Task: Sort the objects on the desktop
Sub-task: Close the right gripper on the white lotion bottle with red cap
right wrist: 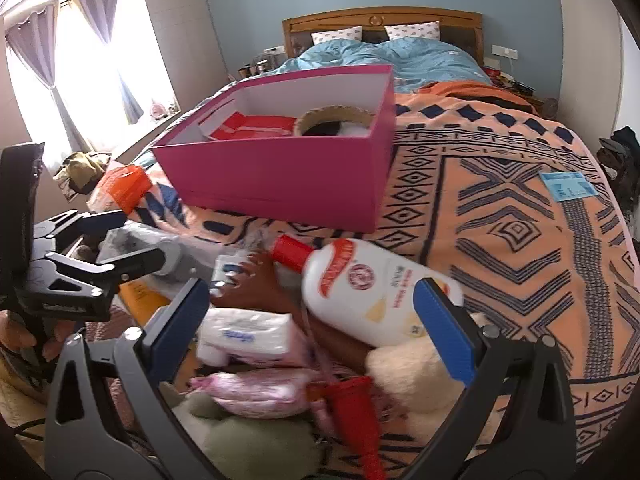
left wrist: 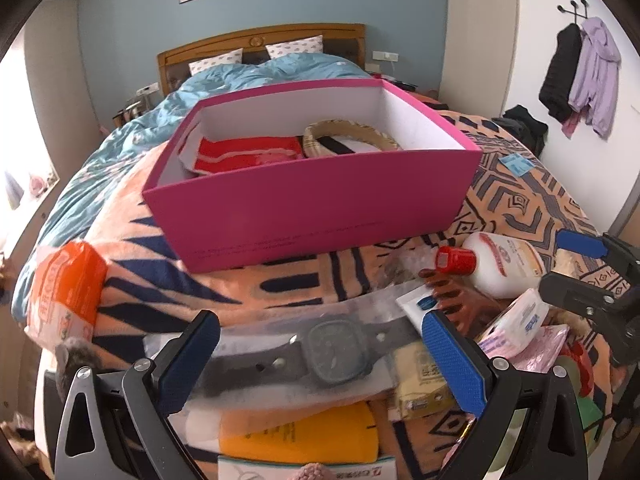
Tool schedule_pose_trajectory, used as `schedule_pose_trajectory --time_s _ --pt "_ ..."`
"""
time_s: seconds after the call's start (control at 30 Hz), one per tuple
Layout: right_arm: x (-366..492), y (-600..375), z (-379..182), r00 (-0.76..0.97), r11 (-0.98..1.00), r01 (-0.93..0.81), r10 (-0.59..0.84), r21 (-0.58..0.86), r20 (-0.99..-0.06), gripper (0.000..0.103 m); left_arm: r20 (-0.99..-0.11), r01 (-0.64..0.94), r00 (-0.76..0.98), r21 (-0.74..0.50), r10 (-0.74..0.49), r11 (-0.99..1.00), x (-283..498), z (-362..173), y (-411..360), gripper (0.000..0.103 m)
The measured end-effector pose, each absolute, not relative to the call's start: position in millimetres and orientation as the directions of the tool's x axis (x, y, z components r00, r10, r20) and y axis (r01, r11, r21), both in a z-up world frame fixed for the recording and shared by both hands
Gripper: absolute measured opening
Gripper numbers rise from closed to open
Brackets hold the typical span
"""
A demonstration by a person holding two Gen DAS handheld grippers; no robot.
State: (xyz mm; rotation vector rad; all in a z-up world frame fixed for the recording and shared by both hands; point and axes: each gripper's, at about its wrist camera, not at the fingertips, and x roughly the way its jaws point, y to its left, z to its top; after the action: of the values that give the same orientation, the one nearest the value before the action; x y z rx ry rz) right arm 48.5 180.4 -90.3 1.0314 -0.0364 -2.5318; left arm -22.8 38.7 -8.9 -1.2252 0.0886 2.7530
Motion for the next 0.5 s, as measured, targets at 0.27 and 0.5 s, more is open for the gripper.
schedule_pose_trajectory --time_s 0.27,0.5 --pt "28 213 -100 -0.613 -0.923 0.299 -0.38 0.241 -0.692 0.102 -0.768 -0.242 -0.622 0.002 0.154 -0.97 -48 -7 73 0.103" --pt "18 216 -104 -0.572 -0.903 0.326 -0.424 0.279 -0.702 0.102 -0.792 -0.3 -0.585 0.008 0.177 -0.954 -67 -13 101 0.103"
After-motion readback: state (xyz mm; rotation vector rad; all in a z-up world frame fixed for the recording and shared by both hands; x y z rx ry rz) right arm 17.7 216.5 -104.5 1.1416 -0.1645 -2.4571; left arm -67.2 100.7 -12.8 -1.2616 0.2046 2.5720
